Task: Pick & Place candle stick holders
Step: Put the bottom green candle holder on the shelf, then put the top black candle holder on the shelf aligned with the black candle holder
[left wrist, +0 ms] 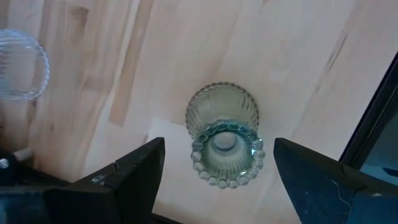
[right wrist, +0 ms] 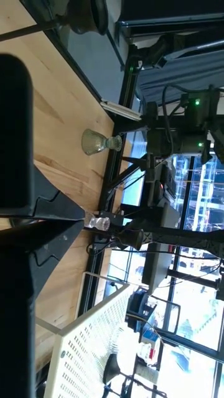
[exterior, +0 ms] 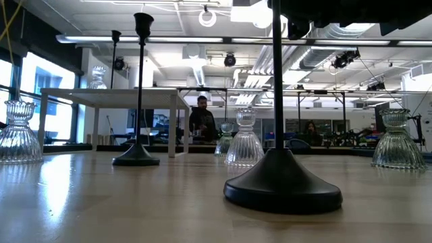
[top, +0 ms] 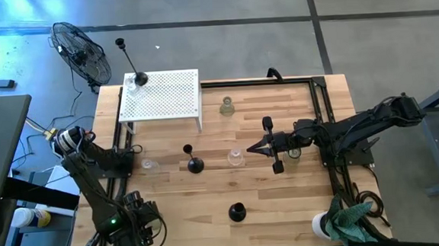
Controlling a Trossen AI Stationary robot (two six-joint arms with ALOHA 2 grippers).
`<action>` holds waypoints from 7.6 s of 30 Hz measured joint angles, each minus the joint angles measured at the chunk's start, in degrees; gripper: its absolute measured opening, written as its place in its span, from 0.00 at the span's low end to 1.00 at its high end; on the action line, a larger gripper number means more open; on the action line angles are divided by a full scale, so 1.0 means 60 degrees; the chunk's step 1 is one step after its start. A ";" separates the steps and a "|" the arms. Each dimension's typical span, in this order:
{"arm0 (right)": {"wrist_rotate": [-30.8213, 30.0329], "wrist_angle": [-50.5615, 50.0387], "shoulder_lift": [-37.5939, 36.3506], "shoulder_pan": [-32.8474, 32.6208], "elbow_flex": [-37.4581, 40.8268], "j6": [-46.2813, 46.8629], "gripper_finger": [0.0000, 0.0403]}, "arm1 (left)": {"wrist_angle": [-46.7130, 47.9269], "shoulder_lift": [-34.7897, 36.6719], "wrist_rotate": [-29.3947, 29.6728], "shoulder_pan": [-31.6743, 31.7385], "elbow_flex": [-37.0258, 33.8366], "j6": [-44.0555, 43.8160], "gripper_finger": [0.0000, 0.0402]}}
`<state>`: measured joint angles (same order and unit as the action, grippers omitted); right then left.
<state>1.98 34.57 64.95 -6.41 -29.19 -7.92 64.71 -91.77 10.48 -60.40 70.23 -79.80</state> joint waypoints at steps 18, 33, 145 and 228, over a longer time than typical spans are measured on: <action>-0.0001 0.0000 0.0000 -0.0001 0.0001 -0.0004 0.00 | -0.0631 0.0004 -0.0156 0.0004 -0.0560 0.0504 0.52; -0.0004 0.0004 0.0000 0.0002 0.0000 -0.0004 0.00 | -0.0419 0.0143 0.0495 0.0014 -0.0108 0.0757 0.45; 0.0244 -0.0098 0.0000 -0.0001 0.0000 -0.0007 0.00 | 0.4279 0.3529 0.1659 1.6385 0.1906 0.9625 0.50; -0.0087 0.0004 0.0000 0.0002 0.0000 -0.0106 0.00 | -0.1575 0.4037 0.7555 0.5952 0.0523 0.9227 0.02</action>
<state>1.45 34.59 64.95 -6.39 -29.19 -8.56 55.26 -67.54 55.81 -24.69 73.37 -24.44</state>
